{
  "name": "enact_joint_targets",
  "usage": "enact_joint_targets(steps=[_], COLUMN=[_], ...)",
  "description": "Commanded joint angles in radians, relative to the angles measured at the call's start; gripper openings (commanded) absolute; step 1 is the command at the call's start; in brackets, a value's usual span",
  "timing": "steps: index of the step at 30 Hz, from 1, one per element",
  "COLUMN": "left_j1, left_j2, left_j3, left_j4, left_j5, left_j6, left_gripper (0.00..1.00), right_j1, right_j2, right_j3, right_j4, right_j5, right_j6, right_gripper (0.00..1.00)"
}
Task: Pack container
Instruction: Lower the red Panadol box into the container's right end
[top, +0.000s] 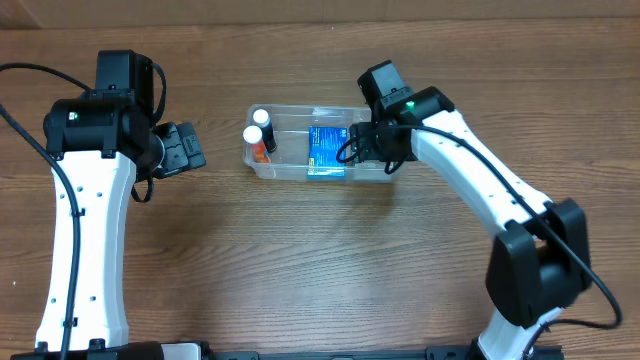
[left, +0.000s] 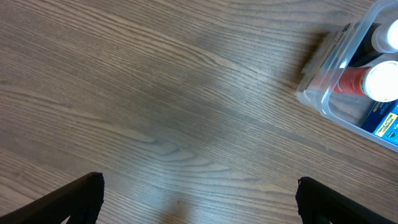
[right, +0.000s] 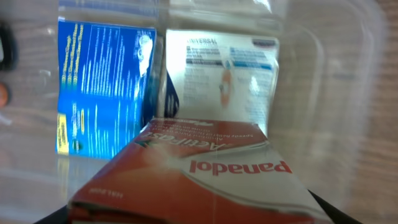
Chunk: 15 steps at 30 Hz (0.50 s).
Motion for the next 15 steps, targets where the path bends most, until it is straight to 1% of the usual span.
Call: enact_joint_targets(steps=[1, 12, 13, 14, 15], left_j1=[0.005, 0.005, 0.005, 0.005, 0.005], left_j2=[-0.013, -0.013, -0.013, -0.013, -0.013], left_j3=[0.0, 0.0, 0.0, 0.0, 0.0], left_j4=[0.0, 0.0, 0.0, 0.0, 0.0], left_j5=[0.008, 0.008, 0.008, 0.008, 0.008], left_j6=[0.008, 0.008, 0.008, 0.008, 0.008], left_gripper=[1.0, 1.0, 1.0, 1.0, 1.0], right_j1=[-0.001, -0.001, -0.001, -0.001, -0.001], right_j2=[-0.073, -0.073, -0.073, -0.073, -0.073], right_j3=[0.006, 0.006, 0.006, 0.006, 0.005], right_j4=[-0.036, -0.063, -0.061, -0.056, -0.047], right_j5=[0.014, 0.014, 0.015, 0.015, 0.015], right_j6=[-0.004, -0.007, -0.007, -0.007, -0.007], right_gripper=[0.75, 0.77, 0.8, 0.86, 1.0])
